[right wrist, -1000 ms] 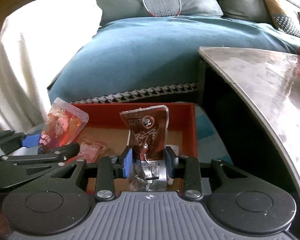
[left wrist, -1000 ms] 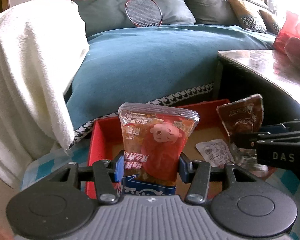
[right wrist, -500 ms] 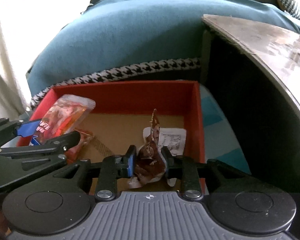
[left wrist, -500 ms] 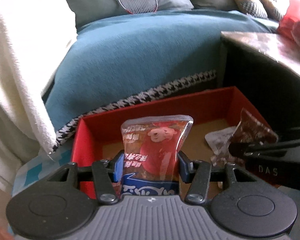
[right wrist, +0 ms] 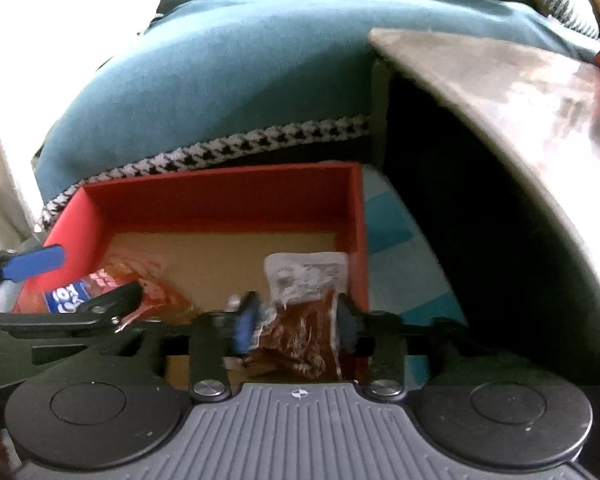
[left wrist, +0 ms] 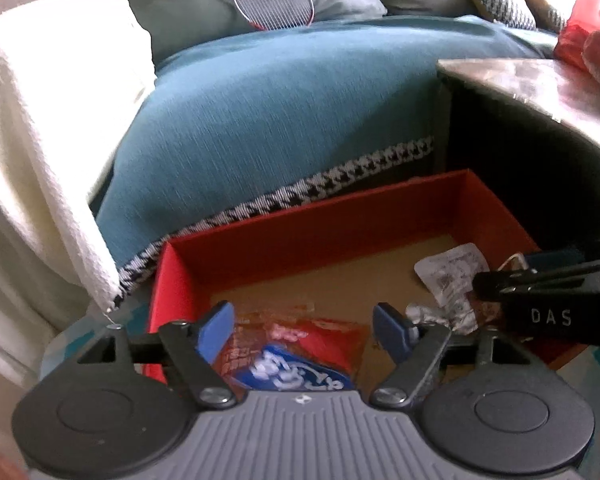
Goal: Organize snacks
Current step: 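Lower both held packets into the red box and open both grippers, then lift both open grippers out of the box toward the loose snacks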
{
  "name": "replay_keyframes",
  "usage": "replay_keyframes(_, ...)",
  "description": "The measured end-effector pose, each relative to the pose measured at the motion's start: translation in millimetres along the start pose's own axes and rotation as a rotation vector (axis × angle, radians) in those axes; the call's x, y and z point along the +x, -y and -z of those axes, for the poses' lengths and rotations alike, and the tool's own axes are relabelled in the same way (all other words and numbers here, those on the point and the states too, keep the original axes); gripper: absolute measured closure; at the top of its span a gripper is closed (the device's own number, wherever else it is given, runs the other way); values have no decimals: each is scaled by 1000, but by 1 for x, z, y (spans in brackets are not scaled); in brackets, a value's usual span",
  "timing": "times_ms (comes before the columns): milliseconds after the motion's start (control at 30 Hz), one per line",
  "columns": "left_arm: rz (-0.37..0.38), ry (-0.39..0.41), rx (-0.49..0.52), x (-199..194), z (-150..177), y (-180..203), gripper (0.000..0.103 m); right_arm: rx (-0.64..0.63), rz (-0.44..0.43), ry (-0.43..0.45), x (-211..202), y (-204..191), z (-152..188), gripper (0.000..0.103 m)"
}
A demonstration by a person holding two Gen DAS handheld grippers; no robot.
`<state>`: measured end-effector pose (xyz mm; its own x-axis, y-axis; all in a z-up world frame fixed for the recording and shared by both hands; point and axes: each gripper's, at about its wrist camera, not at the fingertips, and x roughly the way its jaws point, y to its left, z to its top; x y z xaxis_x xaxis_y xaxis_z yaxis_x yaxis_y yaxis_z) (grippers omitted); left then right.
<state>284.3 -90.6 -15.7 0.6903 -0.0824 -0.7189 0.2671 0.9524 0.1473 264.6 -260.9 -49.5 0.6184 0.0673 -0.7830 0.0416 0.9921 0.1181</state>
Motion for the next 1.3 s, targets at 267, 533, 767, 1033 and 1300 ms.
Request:
replay_keyframes(267,-42,13,-5,-24,3,-5,31,-5,29,24,-19,-7,-5,46)
replay_keyframes(533,-77,-8,-14,-44,19,-14,31,-40,5,60,-42,-22,-6,43)
replay_keyframes(767,-105,-35,-17,-59,42,-24,31,-107,-21,43,-56,-46,7,40)
replay_keyframes(1033,-133,-80,-27,-74,68,-33,31,-146,-43,5,-66,-63,26,38)
replay_keyframes(1300,-131,-94,-53,-97,89,-43,31,-184,-92,-14,-78,-87,48,36)
